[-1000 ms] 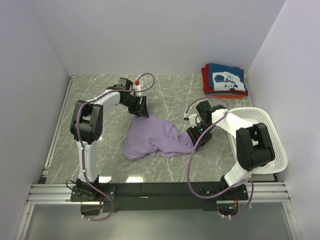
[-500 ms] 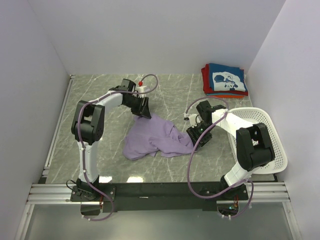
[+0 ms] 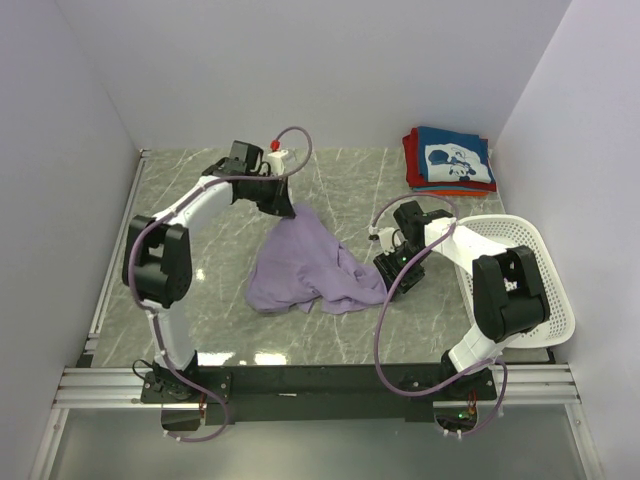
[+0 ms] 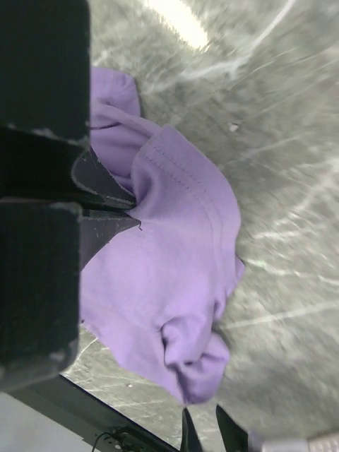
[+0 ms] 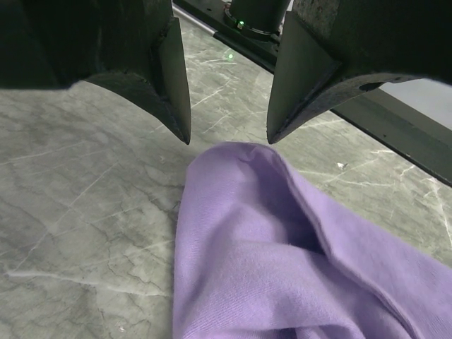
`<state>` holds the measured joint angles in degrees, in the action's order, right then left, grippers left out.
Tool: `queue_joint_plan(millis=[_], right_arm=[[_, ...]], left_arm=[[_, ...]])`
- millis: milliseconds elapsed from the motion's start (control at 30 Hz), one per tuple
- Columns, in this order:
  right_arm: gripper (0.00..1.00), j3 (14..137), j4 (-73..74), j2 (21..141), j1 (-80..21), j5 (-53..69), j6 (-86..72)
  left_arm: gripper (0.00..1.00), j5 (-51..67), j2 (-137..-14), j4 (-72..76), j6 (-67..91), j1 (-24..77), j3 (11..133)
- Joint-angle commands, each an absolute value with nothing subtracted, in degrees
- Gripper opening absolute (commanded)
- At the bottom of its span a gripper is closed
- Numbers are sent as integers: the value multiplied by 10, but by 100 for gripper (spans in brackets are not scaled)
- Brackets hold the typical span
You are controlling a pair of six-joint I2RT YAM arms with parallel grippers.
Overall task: Fold and stack the t-shirts
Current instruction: Flatten the tshirt out
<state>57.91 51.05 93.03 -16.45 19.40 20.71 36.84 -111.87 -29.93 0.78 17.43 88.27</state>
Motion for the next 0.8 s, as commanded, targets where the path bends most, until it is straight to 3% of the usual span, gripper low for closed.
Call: queue_joint_plan(millis=[0,200,467,633,767], right_arm=[[54,597,517,924,-159,203,215],[58,599,520,907,-152,207,228],[73,658,524,907,-146,223,225],[73,697,485,935,-147,264,161],[65,672,405,923,-149,316,68]], left_arm=[[1,363,-1057,-294,-18,167,867],[1,393,-991,-310,-35,104,828],[1,452,-943,-422,-127,-67,868],[1,444,-940,-442,-152,-117,869],[1,437,-947,-431,-131,-123,858]])
